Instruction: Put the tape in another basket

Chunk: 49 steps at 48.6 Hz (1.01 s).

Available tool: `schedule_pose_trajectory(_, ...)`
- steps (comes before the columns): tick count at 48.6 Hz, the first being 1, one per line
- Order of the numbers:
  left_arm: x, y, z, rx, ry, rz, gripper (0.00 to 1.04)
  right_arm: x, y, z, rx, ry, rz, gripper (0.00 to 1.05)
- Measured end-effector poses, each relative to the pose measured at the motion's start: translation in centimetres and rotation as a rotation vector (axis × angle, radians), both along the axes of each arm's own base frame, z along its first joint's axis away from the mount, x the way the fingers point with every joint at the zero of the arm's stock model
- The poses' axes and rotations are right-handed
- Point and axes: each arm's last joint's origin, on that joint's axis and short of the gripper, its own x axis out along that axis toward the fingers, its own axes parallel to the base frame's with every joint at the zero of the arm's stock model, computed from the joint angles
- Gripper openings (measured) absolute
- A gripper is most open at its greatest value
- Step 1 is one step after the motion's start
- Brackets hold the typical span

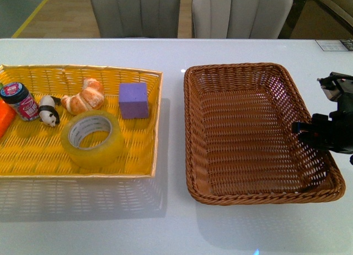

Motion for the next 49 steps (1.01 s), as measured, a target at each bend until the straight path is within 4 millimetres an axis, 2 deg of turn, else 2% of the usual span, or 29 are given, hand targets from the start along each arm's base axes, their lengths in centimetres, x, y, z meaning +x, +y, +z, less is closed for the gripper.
schedule_pose_trajectory(12, 0.0, 0.0, 0.0, 0.000, 0.000, 0.000, 0.96, -0.1, 1.7, -0.6, -0.015, 0.000, 0.010, 0.04)
schedule_pose_trajectory(14, 0.0, 0.0, 0.0, 0.000, 0.000, 0.000, 0.96, -0.1, 1.9, -0.7, -0.023, 0.000, 0.013, 0.13)
schedule_pose_trajectory(22, 0.0, 0.0, 0.0, 0.000, 0.000, 0.000, 0.96, -0.4, 1.7, -0.7, -0.028, -0.016, 0.008, 0.35)
schedule_pose_trajectory(28, 0.0, 0.0, 0.0, 0.000, 0.000, 0.000, 0.96, -0.9, 1.2, 0.0, -0.054, -0.060, -0.002, 0.53)
schedule_pose_trajectory(34, 0.0, 0.0, 0.0, 0.000, 0.000, 0.000, 0.96, -1.8, 0.3, 2.7, -0.132, -0.177, -0.033, 0.76)
schedule_pose_trajectory(42, 0.0, 0.0, 0.0, 0.000, 0.000, 0.000, 0.96, -3.9, -0.3, 6.5, -0.163, -0.333, -0.039, 0.97)
schedule_pose_trajectory(49, 0.0, 0.0, 0.0, 0.000, 0.000, 0.000, 0.96, -6.9, -0.7, 9.5, -0.176, -0.432, -0.050, 0.96)
